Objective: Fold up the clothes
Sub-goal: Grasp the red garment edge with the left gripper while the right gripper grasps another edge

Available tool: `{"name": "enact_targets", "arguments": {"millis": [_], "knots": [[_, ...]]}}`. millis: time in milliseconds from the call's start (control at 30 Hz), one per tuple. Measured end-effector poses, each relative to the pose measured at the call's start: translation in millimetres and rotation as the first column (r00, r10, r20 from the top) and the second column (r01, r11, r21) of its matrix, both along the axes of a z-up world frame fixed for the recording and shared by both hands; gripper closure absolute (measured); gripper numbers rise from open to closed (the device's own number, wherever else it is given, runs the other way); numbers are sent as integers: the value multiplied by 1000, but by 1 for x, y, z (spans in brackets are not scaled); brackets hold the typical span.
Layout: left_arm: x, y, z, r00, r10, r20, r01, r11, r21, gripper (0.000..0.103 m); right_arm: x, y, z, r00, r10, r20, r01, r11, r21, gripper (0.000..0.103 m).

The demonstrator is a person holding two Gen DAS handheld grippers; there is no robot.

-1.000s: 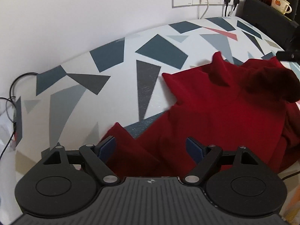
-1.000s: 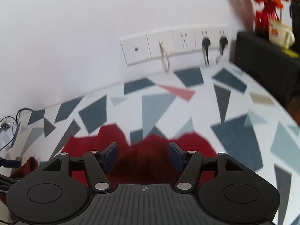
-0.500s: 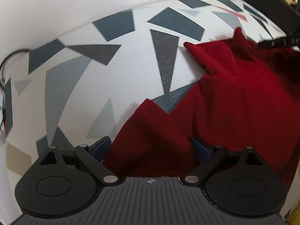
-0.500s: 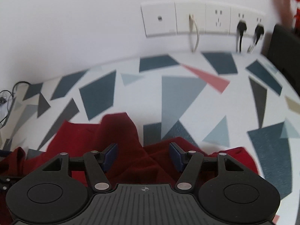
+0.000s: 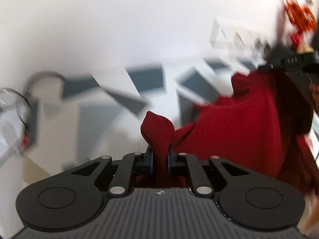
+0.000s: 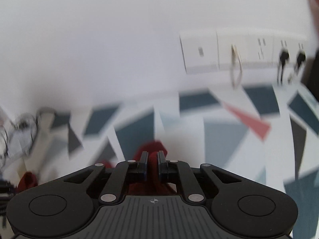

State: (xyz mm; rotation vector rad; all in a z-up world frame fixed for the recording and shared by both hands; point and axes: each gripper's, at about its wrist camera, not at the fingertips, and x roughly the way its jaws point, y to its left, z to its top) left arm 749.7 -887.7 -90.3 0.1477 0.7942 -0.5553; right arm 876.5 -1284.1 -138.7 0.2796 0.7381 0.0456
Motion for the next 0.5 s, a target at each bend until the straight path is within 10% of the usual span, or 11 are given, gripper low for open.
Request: {"name": "enact_targets", "arguments": {"millis": [133, 200, 267, 300, 500], "knots": [[41, 7, 23, 966, 208, 151, -203, 978, -44, 88, 48, 11, 28, 992, -24, 127, 26, 1000, -16, 95], [58, 2, 19, 940, 285, 187, -290, 957, -1, 55, 71, 20, 34, 983, -38, 181, 48, 998, -47, 91], [68, -14, 8, 937, 288, 200, -313, 944, 108, 27, 86, 32, 33, 972, -80, 221, 111, 985, -135, 34], [69, -20, 4, 939, 281, 196, -311, 940, 143, 27, 90, 37, 31, 968, -101, 230, 147, 970, -194, 22], [30, -22, -14, 981, 189, 41, -193, 973, 126, 27, 62, 23, 10, 990, -58, 130, 84, 975, -207, 23]]}}
